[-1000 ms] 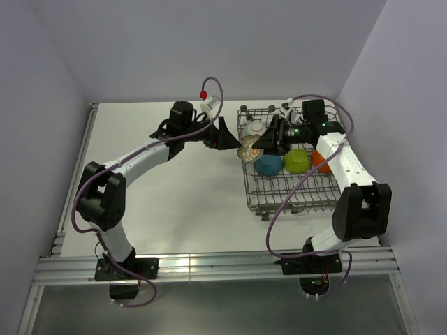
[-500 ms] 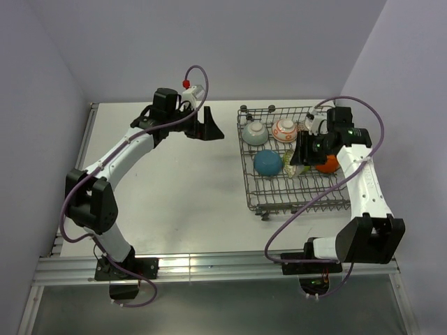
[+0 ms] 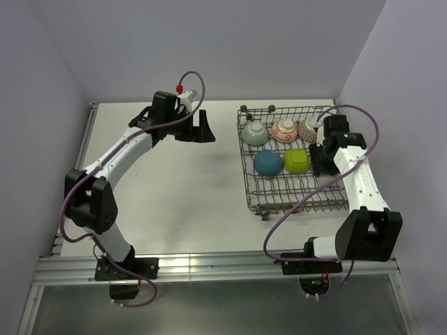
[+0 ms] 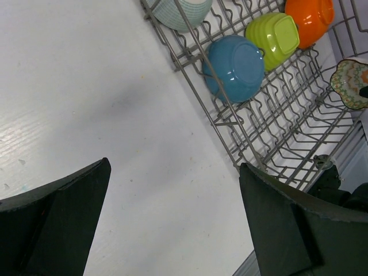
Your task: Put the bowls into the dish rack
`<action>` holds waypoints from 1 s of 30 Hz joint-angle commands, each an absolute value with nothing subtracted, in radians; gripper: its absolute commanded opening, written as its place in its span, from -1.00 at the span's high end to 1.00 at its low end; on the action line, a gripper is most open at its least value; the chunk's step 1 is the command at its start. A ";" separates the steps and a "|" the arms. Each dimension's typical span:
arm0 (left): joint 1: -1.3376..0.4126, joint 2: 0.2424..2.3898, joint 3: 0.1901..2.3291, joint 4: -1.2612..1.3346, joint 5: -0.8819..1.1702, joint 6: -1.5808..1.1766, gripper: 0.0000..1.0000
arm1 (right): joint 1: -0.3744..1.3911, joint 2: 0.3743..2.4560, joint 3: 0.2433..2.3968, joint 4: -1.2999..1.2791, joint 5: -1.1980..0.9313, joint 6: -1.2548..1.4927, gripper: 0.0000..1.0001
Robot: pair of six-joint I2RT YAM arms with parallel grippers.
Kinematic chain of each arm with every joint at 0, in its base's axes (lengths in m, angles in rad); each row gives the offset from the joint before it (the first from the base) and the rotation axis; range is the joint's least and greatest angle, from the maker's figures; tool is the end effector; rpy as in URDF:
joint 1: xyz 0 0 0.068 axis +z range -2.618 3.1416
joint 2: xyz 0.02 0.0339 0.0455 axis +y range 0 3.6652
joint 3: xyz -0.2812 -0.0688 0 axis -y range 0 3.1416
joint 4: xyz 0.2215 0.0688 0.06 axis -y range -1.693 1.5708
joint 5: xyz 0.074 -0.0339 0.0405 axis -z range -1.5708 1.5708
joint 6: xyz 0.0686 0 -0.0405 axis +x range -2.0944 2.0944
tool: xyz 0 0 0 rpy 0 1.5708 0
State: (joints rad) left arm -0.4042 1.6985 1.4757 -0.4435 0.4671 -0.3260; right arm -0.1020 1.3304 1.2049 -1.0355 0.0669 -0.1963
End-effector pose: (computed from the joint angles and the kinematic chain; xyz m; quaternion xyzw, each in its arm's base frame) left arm 0.3477 -0.1823 0.3184 0.1353 0.8704 -0.3462 0.3228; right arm 0.2354 -0.0287 0.2878 -0.0393 0.9778 -0.0626 0.1962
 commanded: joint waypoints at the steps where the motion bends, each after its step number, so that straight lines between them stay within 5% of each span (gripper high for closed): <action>1: -0.403 1.641 1.467 -0.440 0.417 -0.304 -0.99 | -0.104 1.336 1.166 -0.968 0.230 -0.216 1.00; 24: -0.387 1.614 1.413 -0.405 0.407 -0.314 -0.99 | -0.023 1.515 1.029 -0.801 0.460 -0.192 1.00; 30: -0.380 1.605 1.391 -0.391 0.403 -0.318 -0.99 | 0.026 1.540 1.025 -0.814 0.451 -0.164 0.43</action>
